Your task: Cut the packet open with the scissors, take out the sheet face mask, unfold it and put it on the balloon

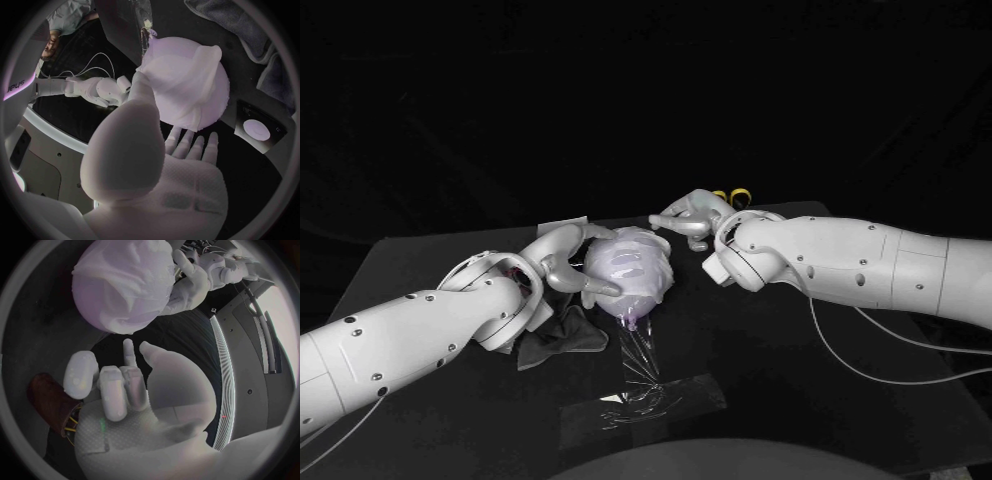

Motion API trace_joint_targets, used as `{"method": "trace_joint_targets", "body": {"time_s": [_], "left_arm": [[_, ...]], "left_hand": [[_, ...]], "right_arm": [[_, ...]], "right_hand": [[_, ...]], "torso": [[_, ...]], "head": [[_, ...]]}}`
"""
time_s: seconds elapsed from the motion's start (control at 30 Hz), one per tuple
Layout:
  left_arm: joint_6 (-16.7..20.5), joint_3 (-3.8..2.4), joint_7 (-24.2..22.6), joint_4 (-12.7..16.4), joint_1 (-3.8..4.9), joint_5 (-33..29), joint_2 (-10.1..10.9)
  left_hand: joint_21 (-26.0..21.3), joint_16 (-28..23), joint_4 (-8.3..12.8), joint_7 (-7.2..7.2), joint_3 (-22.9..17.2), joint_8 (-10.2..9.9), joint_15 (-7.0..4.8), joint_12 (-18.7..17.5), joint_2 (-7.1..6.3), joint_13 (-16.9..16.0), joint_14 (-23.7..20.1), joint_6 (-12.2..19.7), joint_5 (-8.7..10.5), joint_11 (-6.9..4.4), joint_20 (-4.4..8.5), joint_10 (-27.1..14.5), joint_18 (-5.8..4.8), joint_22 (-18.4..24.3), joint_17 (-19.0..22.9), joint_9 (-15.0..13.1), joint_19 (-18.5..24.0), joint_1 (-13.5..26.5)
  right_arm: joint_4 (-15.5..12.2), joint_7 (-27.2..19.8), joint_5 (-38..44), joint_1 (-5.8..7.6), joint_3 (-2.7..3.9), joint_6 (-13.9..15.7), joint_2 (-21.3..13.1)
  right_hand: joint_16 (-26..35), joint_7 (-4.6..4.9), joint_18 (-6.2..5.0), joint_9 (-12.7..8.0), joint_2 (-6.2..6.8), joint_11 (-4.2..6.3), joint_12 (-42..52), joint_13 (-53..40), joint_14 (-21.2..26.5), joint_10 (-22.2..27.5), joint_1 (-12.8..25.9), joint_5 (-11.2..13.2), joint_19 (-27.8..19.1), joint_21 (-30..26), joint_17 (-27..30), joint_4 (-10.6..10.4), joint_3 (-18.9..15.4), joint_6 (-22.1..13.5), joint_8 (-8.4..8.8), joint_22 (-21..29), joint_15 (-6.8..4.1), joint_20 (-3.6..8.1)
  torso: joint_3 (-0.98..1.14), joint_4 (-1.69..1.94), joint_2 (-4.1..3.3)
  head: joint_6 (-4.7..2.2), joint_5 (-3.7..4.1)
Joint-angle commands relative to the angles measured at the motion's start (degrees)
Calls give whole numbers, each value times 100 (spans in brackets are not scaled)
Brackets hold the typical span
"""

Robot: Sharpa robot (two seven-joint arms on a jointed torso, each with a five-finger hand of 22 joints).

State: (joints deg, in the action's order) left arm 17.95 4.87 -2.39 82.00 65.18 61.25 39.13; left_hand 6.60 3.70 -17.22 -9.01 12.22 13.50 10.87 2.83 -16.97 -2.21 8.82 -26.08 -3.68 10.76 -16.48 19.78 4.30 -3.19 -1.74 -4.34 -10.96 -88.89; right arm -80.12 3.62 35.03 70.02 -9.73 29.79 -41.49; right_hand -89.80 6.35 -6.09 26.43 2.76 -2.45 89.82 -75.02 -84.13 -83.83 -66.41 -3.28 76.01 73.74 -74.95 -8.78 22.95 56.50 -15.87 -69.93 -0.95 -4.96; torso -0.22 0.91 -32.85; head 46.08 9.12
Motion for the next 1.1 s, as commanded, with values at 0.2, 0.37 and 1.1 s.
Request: {"method": "trace_joint_targets", "body": {"time_s": [0.2, 0.37, 1.1], "left_arm": [[-72, 14, 37, 19, -19, -12, -9], [-71, 14, 34, 18, -19, -12, -9], [-89, 14, 42, 4, -19, -23, -20]], "left_hand": [[-11, -29, -10, -382, -32, 29, 2, -32, -12, -2, -36, -28, 32, 6, 18, 15, 19, 7, 7, -10, 1, -48], [-11, -33, -10, -382, -36, 29, 5, -36, -7, -3, -39, -28, 33, 6, 15, 19, 23, 7, 7, -12, 3, -58], [-11, -33, -10, -382, -36, 29, 5, -36, -7, -3, -39, -28, 33, 6, 15, 19, 23, 7, 7, -12, 3, -58]], "right_arm": [[58, 692, 395, 10, 2, -540, 99], [-9, 779, 480, 11, 2, -559, 80], [-255, 831, 600, 19, 6, -511, -4]], "right_hand": [[-20, 15, 119, -22, 183, 37, 18, -1498, -587, -617, -23, 41, 58, 57, -1505, 34, -52, 59, 85, -69, -44, 7], [-20, 14, 123, -25, 264, 37, 18, -1498, -587, -617, -4, 47, 66, 70, -1505, 41, -104, 88, 102, -88, -43, 9], [-20, -108, 127, 14, 242, 140, 18, -1498, -587, -617, -410, 49, 88, 105, -1505, 330, 32, 324, 65, -148, -120, 59]], "torso": [[2, -7, 4], [5, -11, 8], [3, -7, 5]], "head": [[20, -18], [22, -26], [34, -9]]}}
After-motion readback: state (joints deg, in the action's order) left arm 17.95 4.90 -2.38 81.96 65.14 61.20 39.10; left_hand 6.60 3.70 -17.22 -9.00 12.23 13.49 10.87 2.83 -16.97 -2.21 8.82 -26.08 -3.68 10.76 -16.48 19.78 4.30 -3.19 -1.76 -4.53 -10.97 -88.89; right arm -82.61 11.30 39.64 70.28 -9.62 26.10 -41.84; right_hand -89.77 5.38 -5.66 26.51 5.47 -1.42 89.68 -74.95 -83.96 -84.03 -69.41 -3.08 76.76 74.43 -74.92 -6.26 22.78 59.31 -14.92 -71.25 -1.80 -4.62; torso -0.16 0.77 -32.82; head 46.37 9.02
